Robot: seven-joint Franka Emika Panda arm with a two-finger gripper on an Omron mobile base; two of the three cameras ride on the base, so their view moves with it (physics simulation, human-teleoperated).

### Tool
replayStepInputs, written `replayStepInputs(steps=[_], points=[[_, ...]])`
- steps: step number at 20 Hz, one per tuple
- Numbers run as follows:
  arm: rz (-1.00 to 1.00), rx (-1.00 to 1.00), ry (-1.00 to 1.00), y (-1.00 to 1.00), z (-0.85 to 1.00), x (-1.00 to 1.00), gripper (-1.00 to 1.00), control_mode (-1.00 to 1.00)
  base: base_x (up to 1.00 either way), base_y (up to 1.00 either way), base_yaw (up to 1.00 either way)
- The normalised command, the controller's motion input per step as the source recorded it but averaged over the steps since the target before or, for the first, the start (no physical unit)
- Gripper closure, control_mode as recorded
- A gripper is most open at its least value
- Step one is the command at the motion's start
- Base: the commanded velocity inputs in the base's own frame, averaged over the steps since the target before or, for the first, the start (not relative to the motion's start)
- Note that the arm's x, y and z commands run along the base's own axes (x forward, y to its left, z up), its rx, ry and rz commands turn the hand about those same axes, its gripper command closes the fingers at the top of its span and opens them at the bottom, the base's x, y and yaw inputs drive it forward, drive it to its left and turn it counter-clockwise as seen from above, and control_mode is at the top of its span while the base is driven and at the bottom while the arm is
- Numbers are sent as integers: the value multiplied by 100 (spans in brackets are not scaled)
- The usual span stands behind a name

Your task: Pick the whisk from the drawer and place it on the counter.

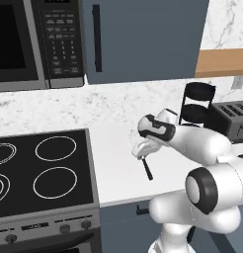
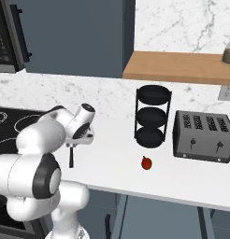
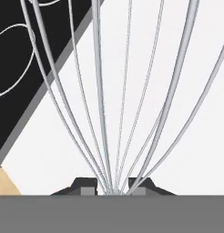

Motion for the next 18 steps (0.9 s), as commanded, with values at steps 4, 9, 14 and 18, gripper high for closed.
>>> replayStepInputs(steps=[4,9,14,18], points=[[0,0,-5,0,-67,31,100,-100,0,0,0],[0,0,-3,3,-47,27,100,-100,0,0,0],[0,0,-4,1,-2,19,-100,-100,0,0,0],[0,1,-1,-39,35,-39,-100,-100,0,0,0]])
